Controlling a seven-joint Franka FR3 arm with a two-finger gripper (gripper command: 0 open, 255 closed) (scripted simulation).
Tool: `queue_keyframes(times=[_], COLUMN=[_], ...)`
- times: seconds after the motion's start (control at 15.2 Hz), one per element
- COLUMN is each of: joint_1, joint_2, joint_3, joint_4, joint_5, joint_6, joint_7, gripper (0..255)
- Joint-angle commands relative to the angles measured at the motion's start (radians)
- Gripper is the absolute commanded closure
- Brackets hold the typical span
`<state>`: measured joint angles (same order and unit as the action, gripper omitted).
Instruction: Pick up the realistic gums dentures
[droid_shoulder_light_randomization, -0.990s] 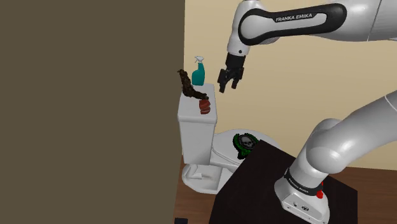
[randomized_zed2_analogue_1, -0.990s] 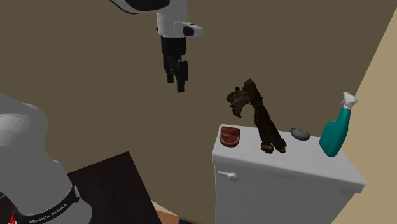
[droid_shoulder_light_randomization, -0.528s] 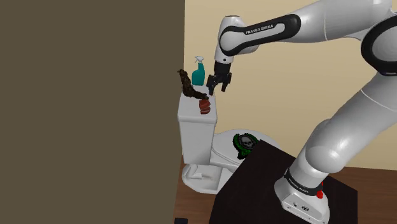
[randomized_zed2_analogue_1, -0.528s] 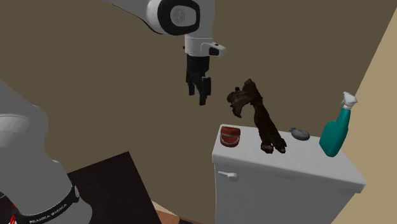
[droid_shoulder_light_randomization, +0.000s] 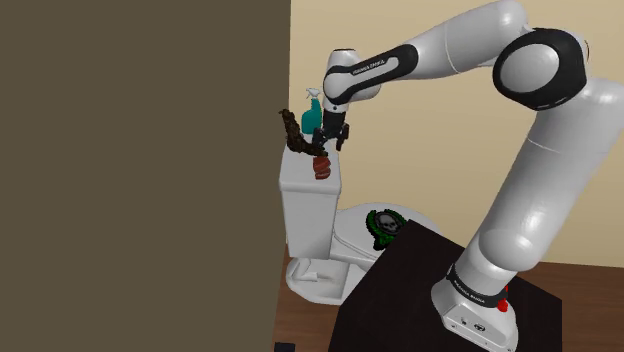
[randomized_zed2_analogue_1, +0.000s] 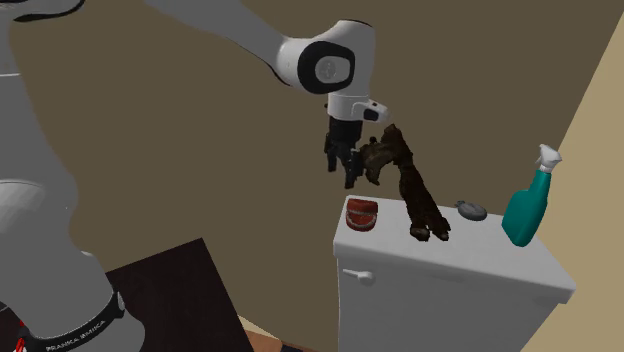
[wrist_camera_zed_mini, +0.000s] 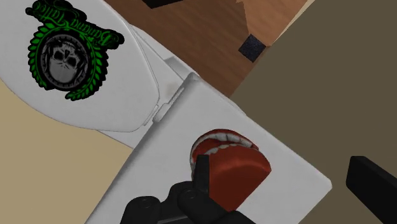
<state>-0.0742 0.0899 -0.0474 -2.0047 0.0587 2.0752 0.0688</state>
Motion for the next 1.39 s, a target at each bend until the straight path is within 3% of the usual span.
queue_keyframes(times=[0.0, 0.4, 1.06, 1.12, 1.32], joint_1=[-0.006, -0.028, -0.03, -0.029, -0.03], joint_2=[0.084, 0.311, 0.364, 0.363, 0.362], joint_3=[-0.006, -0.023, -0.021, -0.021, -0.021], joint_4=[0.069, 0.267, 0.237, 0.234, 0.234], joint_5=[0.0, 0.004, 0.01, 0.01, 0.01], joint_6=[0.012, 0.031, 0.113, 0.115, 0.114], joint_7=[0.005, 0.017, 0.012, 0.012, 0.012], gripper=[0, 0, 0, 255, 255])
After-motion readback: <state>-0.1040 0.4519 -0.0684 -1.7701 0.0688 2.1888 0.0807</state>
